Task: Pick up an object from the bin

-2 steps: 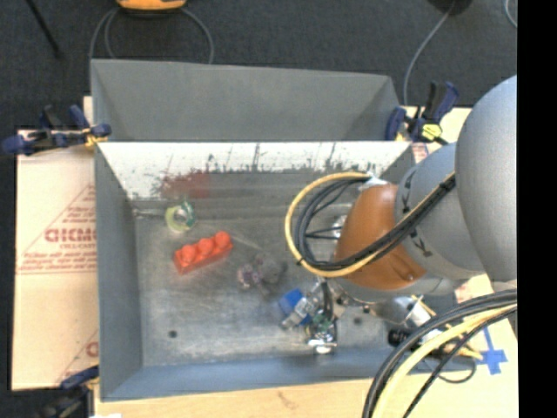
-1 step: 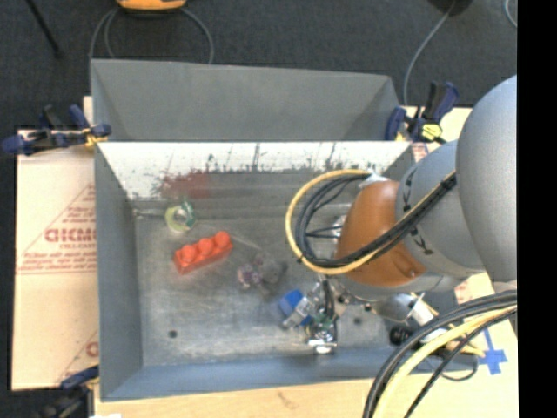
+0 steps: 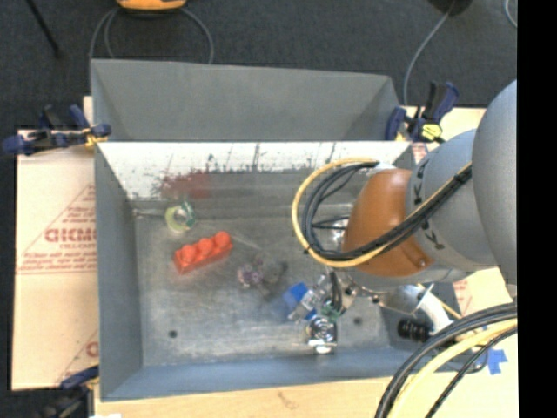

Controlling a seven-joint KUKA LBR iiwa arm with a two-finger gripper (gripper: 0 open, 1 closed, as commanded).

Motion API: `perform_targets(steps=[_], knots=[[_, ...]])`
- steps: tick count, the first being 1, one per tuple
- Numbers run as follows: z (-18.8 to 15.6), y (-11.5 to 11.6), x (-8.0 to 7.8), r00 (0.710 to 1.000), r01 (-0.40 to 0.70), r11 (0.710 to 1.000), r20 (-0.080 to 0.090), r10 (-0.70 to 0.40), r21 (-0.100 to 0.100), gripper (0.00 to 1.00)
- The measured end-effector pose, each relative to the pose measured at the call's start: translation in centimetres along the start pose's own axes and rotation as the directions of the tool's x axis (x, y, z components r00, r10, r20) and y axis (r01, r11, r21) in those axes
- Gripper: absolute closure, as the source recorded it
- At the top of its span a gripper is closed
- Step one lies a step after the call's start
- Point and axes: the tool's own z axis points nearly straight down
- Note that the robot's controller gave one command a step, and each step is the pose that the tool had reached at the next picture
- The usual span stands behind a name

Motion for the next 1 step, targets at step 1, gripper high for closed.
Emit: perform_targets(steps=[1], knots=[[-8.95,0.11,-0.21,1.000,0.006,1.000,0.003,-0.006,-0.002,1.00]])
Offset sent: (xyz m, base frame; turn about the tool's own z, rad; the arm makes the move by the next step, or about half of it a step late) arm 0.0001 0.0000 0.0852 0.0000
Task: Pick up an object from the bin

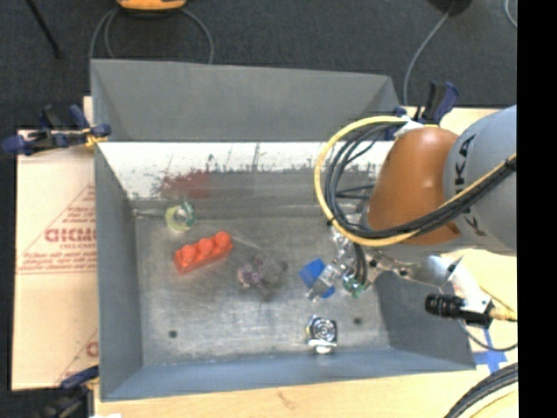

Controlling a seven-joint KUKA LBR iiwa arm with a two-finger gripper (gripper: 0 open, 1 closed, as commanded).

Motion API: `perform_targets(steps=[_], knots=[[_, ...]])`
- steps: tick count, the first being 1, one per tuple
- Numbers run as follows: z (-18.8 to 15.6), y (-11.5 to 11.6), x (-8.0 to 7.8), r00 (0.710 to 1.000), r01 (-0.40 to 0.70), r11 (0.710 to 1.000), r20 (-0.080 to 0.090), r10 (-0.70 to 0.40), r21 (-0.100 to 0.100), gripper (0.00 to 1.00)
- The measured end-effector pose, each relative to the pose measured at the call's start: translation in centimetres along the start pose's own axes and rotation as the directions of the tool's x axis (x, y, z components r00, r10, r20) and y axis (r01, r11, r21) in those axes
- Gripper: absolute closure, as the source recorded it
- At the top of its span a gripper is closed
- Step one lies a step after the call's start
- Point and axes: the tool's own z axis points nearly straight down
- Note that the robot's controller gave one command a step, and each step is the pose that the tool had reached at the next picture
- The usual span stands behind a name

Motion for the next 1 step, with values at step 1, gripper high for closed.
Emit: perform_targets(steps=[1], knots=[[-0.22,0.00,-0.13,1.000,0.007,1.000,-0.003,-0.007,0.004,1.00]])
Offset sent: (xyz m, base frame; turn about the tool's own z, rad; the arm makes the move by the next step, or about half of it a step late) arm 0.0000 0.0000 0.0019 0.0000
